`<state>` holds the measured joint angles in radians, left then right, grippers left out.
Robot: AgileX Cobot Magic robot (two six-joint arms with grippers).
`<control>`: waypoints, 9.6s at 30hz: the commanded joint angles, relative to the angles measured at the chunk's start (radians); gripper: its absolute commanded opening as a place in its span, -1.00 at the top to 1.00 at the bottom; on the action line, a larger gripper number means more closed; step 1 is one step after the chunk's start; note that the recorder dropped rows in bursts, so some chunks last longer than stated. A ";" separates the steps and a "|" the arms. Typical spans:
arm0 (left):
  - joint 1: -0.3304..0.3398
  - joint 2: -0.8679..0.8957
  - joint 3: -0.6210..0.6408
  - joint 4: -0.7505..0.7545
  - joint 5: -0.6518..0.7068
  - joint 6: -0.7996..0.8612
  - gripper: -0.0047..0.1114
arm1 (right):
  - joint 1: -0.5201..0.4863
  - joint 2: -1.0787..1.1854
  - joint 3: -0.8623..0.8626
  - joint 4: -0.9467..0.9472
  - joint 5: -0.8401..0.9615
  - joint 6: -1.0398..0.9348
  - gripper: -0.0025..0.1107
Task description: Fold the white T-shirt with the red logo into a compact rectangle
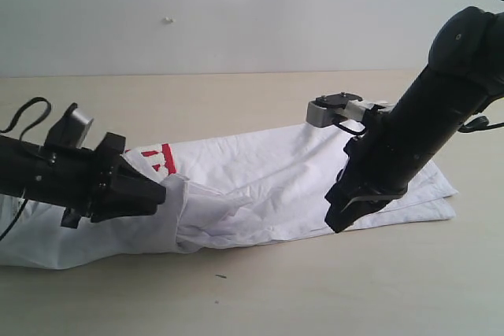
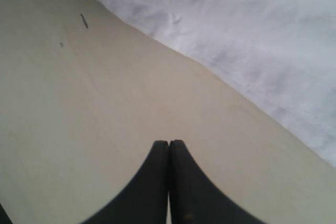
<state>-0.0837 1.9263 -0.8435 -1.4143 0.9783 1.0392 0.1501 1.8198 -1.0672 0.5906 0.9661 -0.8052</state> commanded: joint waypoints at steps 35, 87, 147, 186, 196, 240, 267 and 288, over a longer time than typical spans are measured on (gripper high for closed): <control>0.053 0.059 -0.085 -0.007 -0.200 -0.020 0.13 | 0.001 0.179 0.003 -0.348 -0.026 0.282 0.96; 0.419 0.134 -0.102 0.237 -0.063 0.143 -0.58 | 0.001 -0.022 0.003 -0.203 -0.060 0.226 0.96; -0.450 0.066 -0.371 -0.134 -0.144 0.026 -0.32 | 0.001 -0.182 0.003 -0.485 -0.236 0.580 0.96; -0.277 0.125 -0.369 0.384 -0.061 -0.184 0.05 | 0.139 0.088 0.003 -1.098 -0.420 1.253 0.96; -0.277 0.125 -0.369 0.386 -0.045 -0.184 0.05 | 0.141 -0.055 0.003 -0.851 -0.477 1.071 0.96; -0.216 0.063 -0.273 0.719 -0.131 -0.327 0.07 | 0.141 -0.056 0.003 -0.487 -0.288 0.601 0.96; -0.366 0.131 -0.273 0.360 -0.253 -0.203 0.91 | 0.141 0.099 0.003 -0.866 -0.212 0.963 0.96; -0.263 0.155 -0.271 0.554 -0.200 -0.316 0.91 | 0.141 0.137 0.003 -0.668 -0.273 0.831 0.96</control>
<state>-0.3712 2.0761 -1.1209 -0.9404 0.7820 0.7366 0.2938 1.9502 -1.0648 -0.0909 0.7182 0.0374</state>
